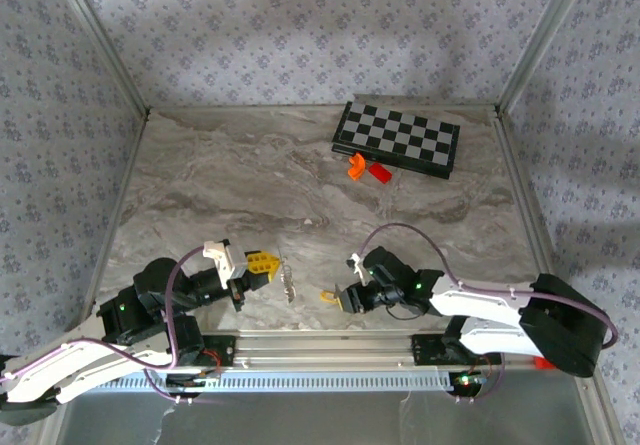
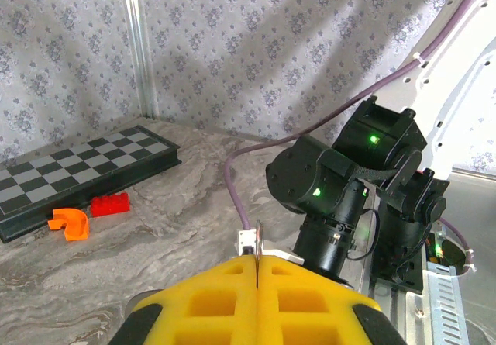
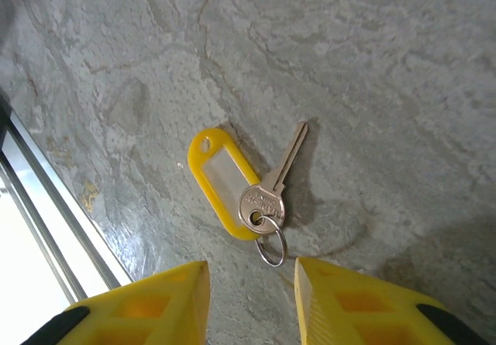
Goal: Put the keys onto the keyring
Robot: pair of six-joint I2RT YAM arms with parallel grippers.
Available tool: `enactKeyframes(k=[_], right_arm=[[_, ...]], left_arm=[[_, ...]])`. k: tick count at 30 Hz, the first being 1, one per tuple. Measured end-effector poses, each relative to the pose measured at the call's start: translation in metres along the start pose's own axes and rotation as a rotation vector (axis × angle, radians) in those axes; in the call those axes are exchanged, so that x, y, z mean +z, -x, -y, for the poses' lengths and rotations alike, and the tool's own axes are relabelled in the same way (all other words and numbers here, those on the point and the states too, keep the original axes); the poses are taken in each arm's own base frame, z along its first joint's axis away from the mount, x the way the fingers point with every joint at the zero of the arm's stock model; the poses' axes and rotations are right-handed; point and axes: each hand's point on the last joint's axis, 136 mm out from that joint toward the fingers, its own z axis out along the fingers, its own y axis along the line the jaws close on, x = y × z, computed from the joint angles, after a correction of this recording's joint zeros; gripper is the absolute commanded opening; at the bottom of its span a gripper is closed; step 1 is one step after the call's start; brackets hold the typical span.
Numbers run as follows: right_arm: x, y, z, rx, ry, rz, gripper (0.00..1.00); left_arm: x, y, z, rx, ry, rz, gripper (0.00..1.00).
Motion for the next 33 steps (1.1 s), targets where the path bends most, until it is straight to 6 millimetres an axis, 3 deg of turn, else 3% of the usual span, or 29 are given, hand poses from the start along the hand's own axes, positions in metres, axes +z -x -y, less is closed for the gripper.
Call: enactKeyframes(k=[10, 27, 33], right_arm=[[0.006, -0.005, 0.012, 0.029, -0.033, -0.029, 0.29], [0.013, -0.004, 0.014, 0.031, -0.032, -0.032, 0.19], [0.014, -0.001, 0.011, 0.026, -0.020, -0.023, 0.20]], left_arm=[[0.000, 0.000, 0.000, 0.000, -0.001, 0.000, 0.00], [0.000, 0.000, 0.001, 0.000, -0.003, 0.000, 0.00], [0.000, 0.000, 0.001, 0.000, -0.003, 0.000, 0.00]])
